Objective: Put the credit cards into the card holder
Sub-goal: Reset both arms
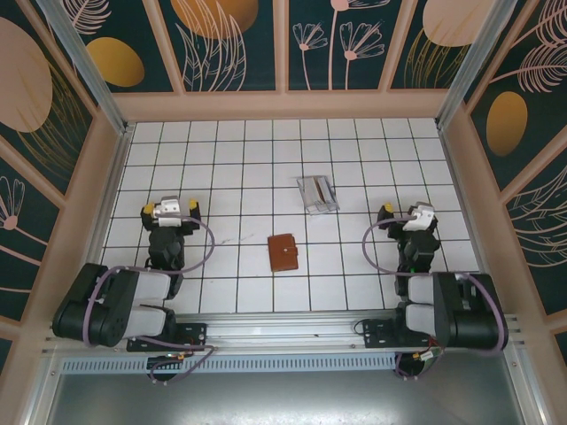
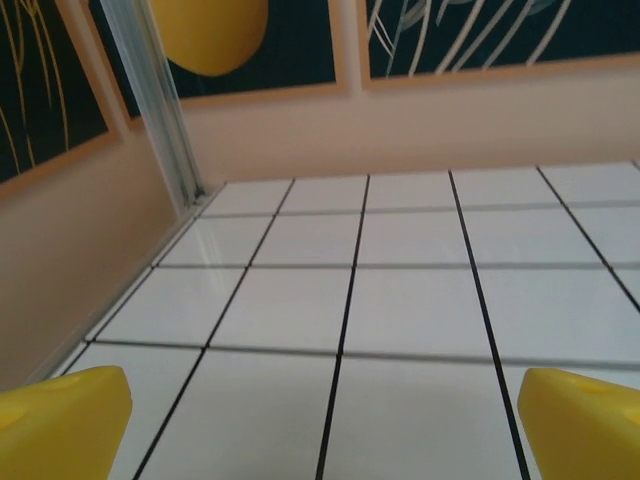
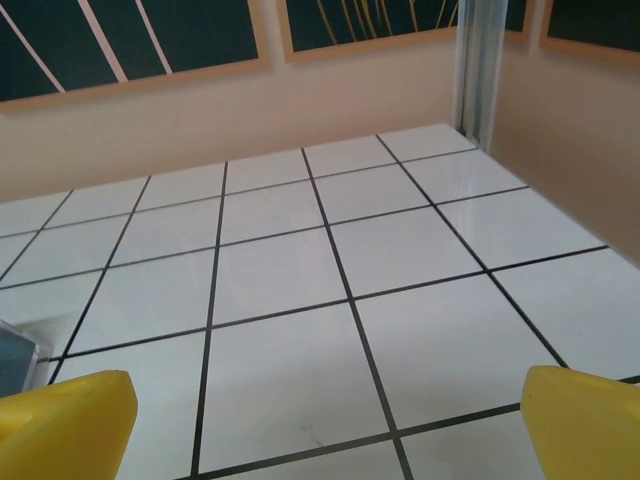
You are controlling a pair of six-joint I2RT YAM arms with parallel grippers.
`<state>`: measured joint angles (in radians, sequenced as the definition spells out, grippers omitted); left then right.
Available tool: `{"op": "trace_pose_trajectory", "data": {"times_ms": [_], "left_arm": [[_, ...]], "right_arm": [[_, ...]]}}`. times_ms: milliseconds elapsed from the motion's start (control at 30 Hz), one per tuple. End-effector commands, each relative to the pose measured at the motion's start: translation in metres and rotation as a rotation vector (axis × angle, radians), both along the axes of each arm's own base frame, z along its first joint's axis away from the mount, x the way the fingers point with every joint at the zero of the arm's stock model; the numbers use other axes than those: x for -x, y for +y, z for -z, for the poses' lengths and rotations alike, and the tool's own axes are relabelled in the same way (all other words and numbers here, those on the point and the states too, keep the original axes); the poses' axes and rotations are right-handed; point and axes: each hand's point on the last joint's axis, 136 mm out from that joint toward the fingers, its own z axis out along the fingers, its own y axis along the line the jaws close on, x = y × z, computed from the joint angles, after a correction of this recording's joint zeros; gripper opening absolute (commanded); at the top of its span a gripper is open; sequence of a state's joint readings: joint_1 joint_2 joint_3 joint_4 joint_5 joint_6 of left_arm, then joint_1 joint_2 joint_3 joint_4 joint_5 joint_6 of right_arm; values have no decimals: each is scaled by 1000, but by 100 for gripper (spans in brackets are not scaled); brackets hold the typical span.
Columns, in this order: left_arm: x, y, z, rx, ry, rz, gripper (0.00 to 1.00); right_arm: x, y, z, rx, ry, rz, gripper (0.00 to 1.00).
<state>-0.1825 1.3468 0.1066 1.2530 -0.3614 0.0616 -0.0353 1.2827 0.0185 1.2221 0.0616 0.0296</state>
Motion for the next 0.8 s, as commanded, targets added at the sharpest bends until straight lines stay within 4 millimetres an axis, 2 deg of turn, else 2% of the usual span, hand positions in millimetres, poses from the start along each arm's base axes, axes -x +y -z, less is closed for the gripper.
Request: {"op": "trace_pose_trajectory", "data": {"times_ms": [0, 100, 167, 267, 367, 500, 600, 767], "left_arm": [[-14, 9, -23, 69, -85, -21, 99], [-23, 15, -15, 93, -61, -33, 99], [-26, 19, -6, 128, -79, 1, 99], [-33, 21, 3, 137, -22, -1, 99], [-36, 34, 6, 164, -12, -70, 99], [-34, 34, 5, 162, -18, -70, 99], [-33, 34, 5, 160, -21, -69, 99], [-33, 34, 3, 161, -26, -69, 99]], "right_arm": [[-19, 2, -32, -7, -135, -28, 99], [-27, -1, -19, -25, -123, -15, 99], [-41, -1, -7, -28, -36, -20, 99], [-48, 0, -7, -25, -25, -19, 99], [-51, -3, -3, -28, -7, -3, 99], [-55, 2, -2, -6, 8, -10, 99], [-58, 13, -2, 18, 19, -64, 99], [-60, 13, -1, 2, 28, -91, 99]]}}
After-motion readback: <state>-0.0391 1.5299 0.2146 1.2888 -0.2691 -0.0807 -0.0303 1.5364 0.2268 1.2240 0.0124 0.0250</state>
